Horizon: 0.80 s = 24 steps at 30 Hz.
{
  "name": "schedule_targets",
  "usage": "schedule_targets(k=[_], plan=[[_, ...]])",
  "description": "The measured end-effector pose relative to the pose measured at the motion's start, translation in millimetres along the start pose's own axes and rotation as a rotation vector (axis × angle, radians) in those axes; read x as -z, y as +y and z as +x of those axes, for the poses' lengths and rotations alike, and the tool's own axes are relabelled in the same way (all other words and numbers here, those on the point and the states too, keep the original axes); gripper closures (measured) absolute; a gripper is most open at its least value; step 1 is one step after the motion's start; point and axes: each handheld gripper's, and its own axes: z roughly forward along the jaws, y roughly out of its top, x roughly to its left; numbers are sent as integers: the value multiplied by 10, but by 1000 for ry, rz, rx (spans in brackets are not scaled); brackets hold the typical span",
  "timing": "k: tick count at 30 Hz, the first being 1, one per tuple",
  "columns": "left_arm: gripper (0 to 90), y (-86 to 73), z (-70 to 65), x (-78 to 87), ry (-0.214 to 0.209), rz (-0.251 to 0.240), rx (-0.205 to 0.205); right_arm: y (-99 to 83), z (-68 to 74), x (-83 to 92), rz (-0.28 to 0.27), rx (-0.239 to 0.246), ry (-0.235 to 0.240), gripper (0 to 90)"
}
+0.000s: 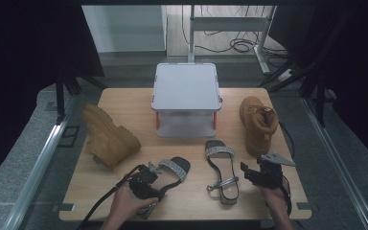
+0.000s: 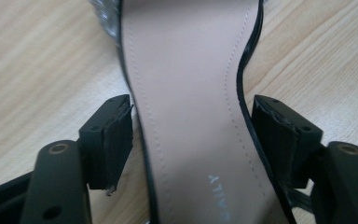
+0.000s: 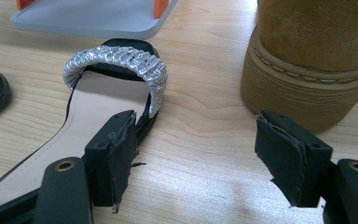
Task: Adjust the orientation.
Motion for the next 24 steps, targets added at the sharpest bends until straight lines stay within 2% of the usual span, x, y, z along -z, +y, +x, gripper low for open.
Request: schedule_targets(k=[1,4,7,9,13,17,23,24], plan=[[327,2,-10,-23,15,12,-1,-3,2,-3,2,0,1,293],[338,9,-17,-32,27,21,8,-11,10,-17,6,4,0,293],[358,10,-23,-31,37,19,9,-16,24,-31,11,9,2,292],[397,6,-21,-1,61,2,4,-19,32,-39,14,15,1,292],[411,3,-6,1,60,-3,-1,-23,41,-49,19,18,-2,291],[412,3,13,45,60,-41,-11,-24,36,-47,17,16,-1,291],[412,4,94,142,54,-74,-2,-23,22,-43,15,13,-4,291],[412,11,154,163,62,-78,13,-24,22,-42,15,13,-2,291]])
